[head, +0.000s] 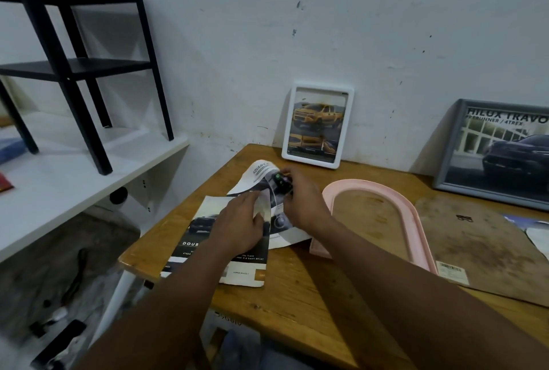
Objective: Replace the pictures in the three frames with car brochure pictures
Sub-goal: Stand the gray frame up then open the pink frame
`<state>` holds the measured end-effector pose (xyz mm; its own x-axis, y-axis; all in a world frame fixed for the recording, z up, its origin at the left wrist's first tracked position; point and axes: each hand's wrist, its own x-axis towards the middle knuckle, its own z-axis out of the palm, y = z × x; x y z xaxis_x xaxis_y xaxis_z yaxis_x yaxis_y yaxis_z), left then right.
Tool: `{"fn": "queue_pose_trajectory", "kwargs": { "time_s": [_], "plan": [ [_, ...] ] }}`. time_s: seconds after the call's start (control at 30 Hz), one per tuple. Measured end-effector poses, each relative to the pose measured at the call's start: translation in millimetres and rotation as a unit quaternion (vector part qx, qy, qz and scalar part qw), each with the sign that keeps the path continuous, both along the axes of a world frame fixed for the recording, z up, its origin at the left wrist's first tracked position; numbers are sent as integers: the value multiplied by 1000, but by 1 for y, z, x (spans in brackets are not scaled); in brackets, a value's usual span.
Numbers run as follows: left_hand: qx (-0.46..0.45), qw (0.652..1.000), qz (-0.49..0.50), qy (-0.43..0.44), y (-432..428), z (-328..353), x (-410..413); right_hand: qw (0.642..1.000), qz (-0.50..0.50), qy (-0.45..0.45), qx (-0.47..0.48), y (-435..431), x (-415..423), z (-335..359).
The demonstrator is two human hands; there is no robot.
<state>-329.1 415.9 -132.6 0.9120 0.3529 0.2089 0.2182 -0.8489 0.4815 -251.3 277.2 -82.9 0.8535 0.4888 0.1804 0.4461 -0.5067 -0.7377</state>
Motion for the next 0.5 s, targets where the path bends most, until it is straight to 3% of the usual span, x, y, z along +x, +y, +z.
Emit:
{"fn": "queue_pose_trajectory", "kwargs": {
  "time_s": [0.3,0.5],
  "plan": [
    [22,983,-69,168,-2,31,26,995,-96,-22,20,-76,40,23],
    [24,991,-65,115,-28,37,37,986,-166,4,15,-140,53,19]
  ]
}}
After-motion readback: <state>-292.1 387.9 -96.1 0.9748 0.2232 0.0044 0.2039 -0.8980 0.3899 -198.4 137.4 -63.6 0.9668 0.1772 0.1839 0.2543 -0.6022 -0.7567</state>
